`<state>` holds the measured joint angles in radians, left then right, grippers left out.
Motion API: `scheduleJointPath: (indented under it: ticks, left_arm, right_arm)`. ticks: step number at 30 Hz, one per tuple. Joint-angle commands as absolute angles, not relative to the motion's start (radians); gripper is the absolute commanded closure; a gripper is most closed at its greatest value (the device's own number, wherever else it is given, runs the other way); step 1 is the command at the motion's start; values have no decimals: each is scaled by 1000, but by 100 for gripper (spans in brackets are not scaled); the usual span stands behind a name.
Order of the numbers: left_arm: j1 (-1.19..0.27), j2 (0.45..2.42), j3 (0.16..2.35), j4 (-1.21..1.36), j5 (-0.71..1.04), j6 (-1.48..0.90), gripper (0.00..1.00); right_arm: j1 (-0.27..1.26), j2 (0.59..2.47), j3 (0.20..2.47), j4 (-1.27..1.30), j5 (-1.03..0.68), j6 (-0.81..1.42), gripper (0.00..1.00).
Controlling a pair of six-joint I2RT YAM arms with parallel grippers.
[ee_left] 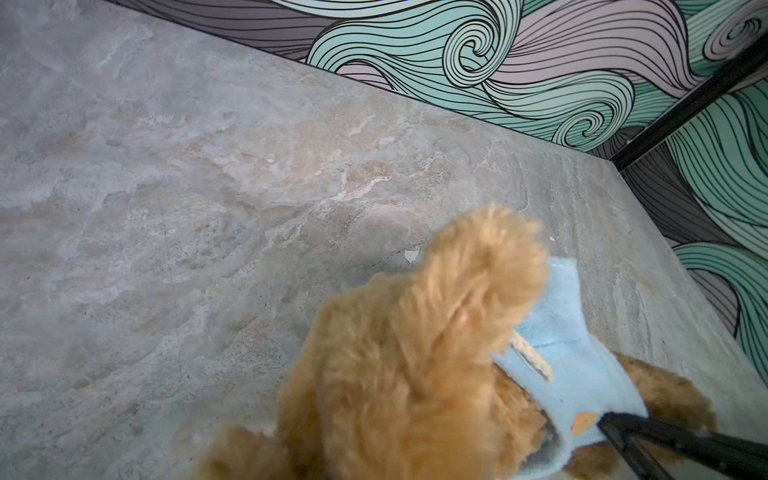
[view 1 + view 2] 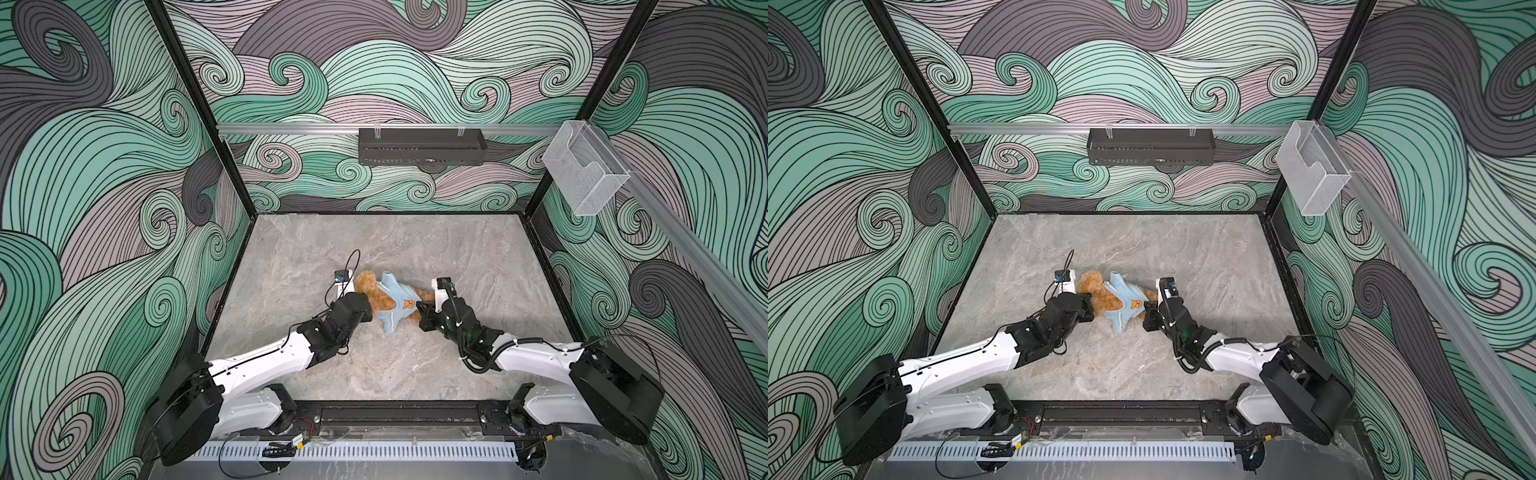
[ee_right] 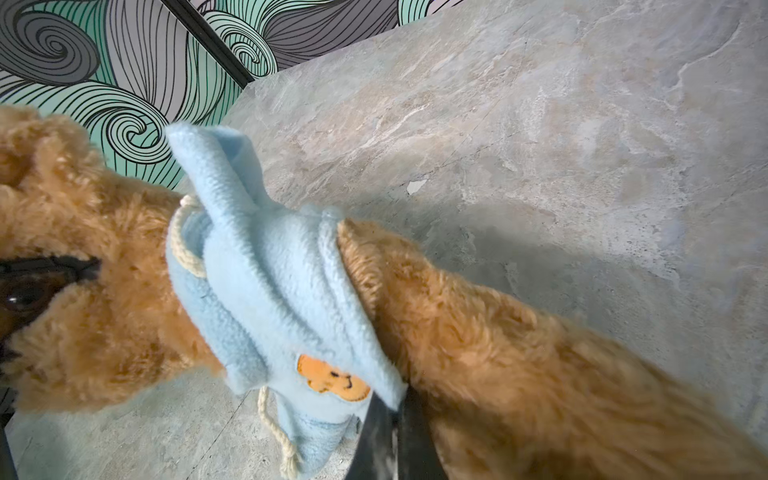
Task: Dress the teddy bear
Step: 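Lower the right gripper onto the hoodie hem and grasp it while the left gripper holds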
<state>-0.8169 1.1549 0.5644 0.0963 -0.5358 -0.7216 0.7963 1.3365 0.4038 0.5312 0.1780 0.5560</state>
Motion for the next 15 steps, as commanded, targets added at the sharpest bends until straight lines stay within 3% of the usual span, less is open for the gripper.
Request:
scheduleJointPath:
  ticks: [1, 4, 9, 12, 15]
  left_arm:
    - [-755, 1090, 536, 96, -806, -854, 100]
    - [-703, 1050, 514, 76, -762, -874, 100]
    - [-667, 1031, 489, 148, -634, -799, 100]
    - [-652, 1033, 428, 346, -485, -722, 100]
    - [-651, 1062, 421, 454, -325, -606, 100]
  right_arm:
    - [776, 1335, 323, 462, 412, 556, 100]
    - [752, 1287, 310, 393, 454, 572, 100]
    - [684, 1325, 361, 325, 349, 609, 100]
    - [660, 1395, 417, 334, 204, 561, 100]
    - [617, 1476, 453, 442, -92, 459, 100]
